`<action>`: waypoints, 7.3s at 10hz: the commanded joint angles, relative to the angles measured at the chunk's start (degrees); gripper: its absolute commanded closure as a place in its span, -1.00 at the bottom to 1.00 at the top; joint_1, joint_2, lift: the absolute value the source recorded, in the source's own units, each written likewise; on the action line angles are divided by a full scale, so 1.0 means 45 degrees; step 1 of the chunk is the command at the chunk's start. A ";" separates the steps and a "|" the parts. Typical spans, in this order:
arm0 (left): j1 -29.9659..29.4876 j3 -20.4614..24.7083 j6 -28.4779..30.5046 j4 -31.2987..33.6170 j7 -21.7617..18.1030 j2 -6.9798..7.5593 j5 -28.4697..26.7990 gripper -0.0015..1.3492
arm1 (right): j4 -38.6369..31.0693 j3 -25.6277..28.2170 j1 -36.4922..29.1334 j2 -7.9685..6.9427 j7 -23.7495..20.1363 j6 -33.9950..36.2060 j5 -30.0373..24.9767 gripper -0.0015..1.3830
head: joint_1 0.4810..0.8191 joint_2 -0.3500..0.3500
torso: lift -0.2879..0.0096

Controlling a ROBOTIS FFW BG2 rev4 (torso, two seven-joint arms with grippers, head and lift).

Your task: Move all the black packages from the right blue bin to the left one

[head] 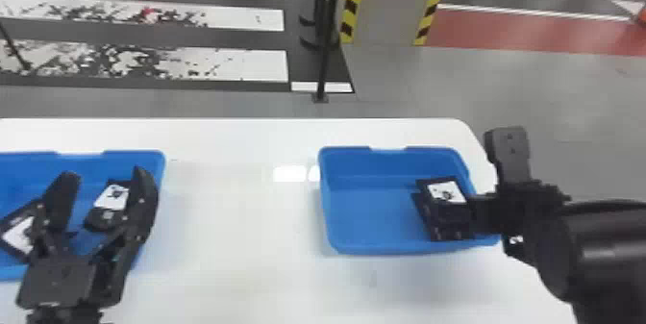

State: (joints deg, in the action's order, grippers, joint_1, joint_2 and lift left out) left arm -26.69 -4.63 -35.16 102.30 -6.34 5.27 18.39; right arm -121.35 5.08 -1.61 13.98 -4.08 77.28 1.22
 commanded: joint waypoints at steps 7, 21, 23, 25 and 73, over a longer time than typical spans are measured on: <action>-0.0037 -0.0037 -0.0094 0.0000 -0.0016 0.0000 0.0053 -0.61 | 0.0451 -0.0724 0.0140 -0.0001 0.0047 0.0450 0.0312 -0.71 | 0.27 -0.37 | -0.10; -0.0037 -0.0545 -0.0406 0.0062 0.0120 0.0039 0.1094 -0.61 | 0.1638 -0.1054 -0.0485 0.0116 -0.3332 -0.7612 0.2902 0.65 | 0.27 -0.03 | -0.10; -0.0069 -0.1205 0.0937 0.1062 0.0120 0.0235 0.1576 -0.61 | 0.1701 -0.3161 -0.0079 0.0507 -0.3761 -0.8175 0.5009 0.65 | 0.27 0.17 | -0.10; 0.0244 -0.2068 0.2312 0.1218 0.0042 0.0528 0.1576 -0.60 | 0.1670 -0.5091 0.0390 0.0820 -0.3781 -0.8331 0.6380 0.65 | 0.27 0.35 | -0.10; 0.0338 0.0420 0.2125 0.0656 0.0062 0.0157 -0.0252 -0.57 | 0.2826 -0.2780 0.1702 0.1015 -0.5148 -0.7550 0.7269 0.70 | 0.27 0.29 | -0.10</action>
State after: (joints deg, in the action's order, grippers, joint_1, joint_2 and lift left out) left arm -25.40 -1.60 -25.68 105.15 -6.06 5.74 16.45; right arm -108.99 -4.96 5.17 18.30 -26.95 45.49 30.63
